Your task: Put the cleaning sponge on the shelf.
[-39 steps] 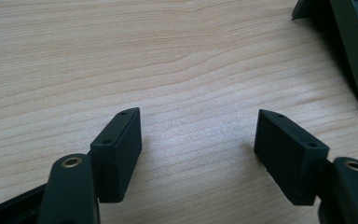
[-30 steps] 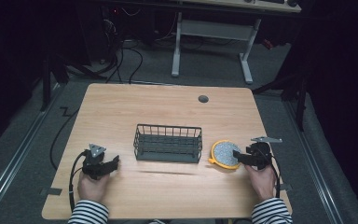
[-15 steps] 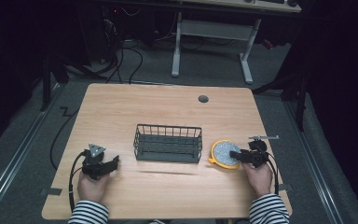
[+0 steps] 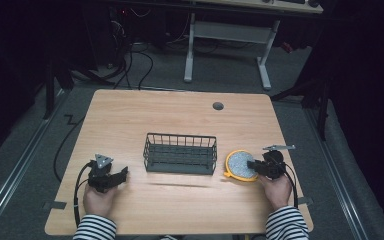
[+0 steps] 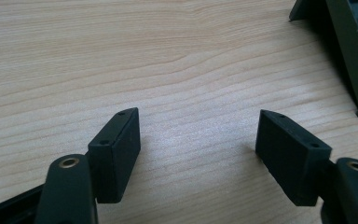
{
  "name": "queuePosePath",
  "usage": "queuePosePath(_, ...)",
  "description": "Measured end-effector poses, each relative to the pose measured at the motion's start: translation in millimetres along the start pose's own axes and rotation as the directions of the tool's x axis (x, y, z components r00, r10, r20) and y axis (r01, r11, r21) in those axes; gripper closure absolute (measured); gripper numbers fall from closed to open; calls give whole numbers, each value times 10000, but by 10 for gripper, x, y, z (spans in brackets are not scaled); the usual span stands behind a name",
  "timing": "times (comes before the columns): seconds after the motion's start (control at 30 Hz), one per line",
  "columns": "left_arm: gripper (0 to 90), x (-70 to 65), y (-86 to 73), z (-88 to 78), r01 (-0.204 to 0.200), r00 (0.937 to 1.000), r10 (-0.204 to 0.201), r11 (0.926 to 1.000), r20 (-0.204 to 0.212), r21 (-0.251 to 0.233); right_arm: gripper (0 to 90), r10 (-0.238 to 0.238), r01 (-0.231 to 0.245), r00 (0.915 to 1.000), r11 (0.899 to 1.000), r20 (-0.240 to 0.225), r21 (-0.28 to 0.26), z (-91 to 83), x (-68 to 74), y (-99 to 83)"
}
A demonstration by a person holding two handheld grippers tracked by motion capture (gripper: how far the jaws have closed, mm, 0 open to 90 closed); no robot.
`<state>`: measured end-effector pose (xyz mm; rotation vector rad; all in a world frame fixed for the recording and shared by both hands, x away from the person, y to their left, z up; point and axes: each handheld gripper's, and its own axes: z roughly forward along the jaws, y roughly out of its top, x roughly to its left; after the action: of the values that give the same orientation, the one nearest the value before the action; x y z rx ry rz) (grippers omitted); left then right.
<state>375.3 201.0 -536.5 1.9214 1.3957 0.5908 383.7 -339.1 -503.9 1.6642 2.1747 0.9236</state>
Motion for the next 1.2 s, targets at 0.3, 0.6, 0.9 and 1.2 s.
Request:
queuePosePath(0.3,310,-2,1,2,-55,10000,55,10000,-7,10,762,-360,327,9985,9963,-405,-792,-229,57,134)
queuePosePath(0.6,309,1,1,0,-5,10000,5,10000,16,10,762,-780,758,9967,9931,-206,-892,-318,125,288)
queuePosePath(0.9,307,-1,1,2,-43,10000,43,10000,12,5,762,-1003,979,9949,9834,-78,-1530,-496,186,453)
queuePosePath(1.2,305,-2,1,2,-58,10000,58,10000,15,9,761,-1021,958,9946,9693,-161,-2265,-710,218,634)
